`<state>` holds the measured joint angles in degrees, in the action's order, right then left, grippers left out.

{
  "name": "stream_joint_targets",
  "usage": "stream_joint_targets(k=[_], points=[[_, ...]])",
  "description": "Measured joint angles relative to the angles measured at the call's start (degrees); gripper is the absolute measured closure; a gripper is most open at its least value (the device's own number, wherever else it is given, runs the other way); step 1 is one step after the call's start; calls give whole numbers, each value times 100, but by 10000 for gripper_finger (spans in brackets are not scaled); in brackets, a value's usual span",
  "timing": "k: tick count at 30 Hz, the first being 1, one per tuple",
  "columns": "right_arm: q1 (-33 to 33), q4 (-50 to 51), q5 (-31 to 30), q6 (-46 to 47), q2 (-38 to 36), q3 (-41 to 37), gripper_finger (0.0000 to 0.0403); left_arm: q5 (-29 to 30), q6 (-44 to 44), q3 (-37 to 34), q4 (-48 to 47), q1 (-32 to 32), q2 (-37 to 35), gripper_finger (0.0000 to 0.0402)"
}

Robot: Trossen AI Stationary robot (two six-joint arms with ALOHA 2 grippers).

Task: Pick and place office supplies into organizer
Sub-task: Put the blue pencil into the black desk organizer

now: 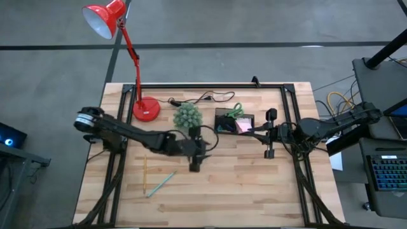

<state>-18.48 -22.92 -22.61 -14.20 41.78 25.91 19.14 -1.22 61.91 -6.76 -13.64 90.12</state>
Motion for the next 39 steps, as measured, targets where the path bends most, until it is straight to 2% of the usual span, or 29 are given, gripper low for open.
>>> stream_joint_targets(k=[7,11,14,21,27,32,39], points=[[0,-11,0,-28,0,0,355,-134,2883,22,-2498,-504,-394,194],[0,-10,0,-87,0,2,355,-954,4675,22,-3776,-602,-413,194],[0,-13,0,-102,-2,4,355,-1541,5586,20,-4201,-653,-334,194],[0,-11,0,-104,-2,9,355,-1715,6614,9,-4339,-796,46,194],[0,-3,0,-130,0,9,355,-2146,6710,7,-4337,-938,480,194],[0,-2,0,-130,0,11,355,-2586,7189,10,-4333,-1088,875,194],[0,0,0,-128,0,11,355,-2630,7446,43,-4322,-1298,1238,194]])
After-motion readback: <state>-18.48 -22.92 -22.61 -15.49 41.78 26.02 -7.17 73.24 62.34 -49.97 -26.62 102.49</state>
